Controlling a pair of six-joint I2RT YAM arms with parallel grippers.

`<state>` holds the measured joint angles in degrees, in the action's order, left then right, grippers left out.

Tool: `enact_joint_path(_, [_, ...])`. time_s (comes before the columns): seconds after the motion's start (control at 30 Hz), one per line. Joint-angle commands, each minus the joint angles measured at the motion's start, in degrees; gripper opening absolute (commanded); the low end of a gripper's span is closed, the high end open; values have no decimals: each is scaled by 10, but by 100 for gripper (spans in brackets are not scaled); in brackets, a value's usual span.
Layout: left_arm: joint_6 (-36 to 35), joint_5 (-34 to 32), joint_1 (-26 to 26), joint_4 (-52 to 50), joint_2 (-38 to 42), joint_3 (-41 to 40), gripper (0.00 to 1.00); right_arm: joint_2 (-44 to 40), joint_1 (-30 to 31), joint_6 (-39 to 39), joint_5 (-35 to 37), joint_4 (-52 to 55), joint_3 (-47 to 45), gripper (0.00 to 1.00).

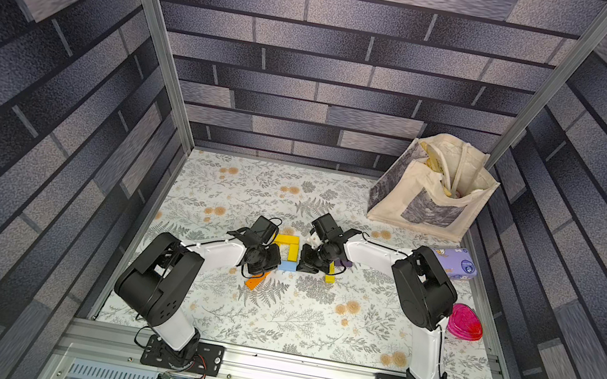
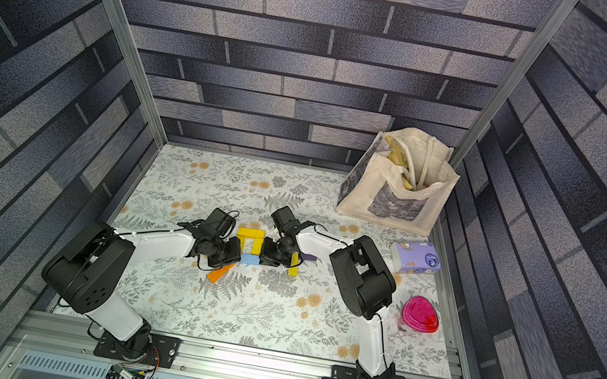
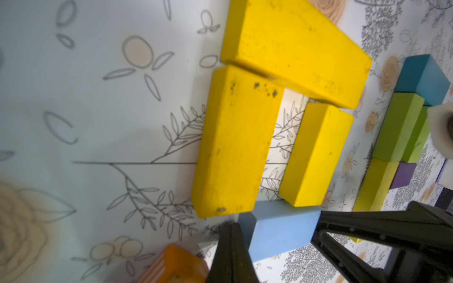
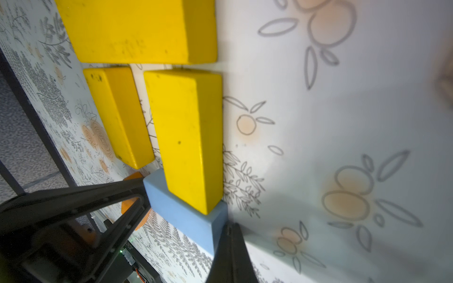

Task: Assemble the letter p with building blocks
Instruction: Assemble the building block at the center of the board.

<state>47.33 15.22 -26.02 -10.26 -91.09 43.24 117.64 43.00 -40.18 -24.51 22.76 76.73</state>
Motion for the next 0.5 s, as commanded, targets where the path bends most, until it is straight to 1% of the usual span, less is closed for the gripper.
enact_joint_path(0.0, [-15, 29, -4, -14, -21, 1, 0, 27, 8, 5, -8, -12, 11, 0])
enact_joint_path(0.47, [-16, 31, 0, -15, -23, 1, 0, 36, 9, 4, -11, -11, 22, 0])
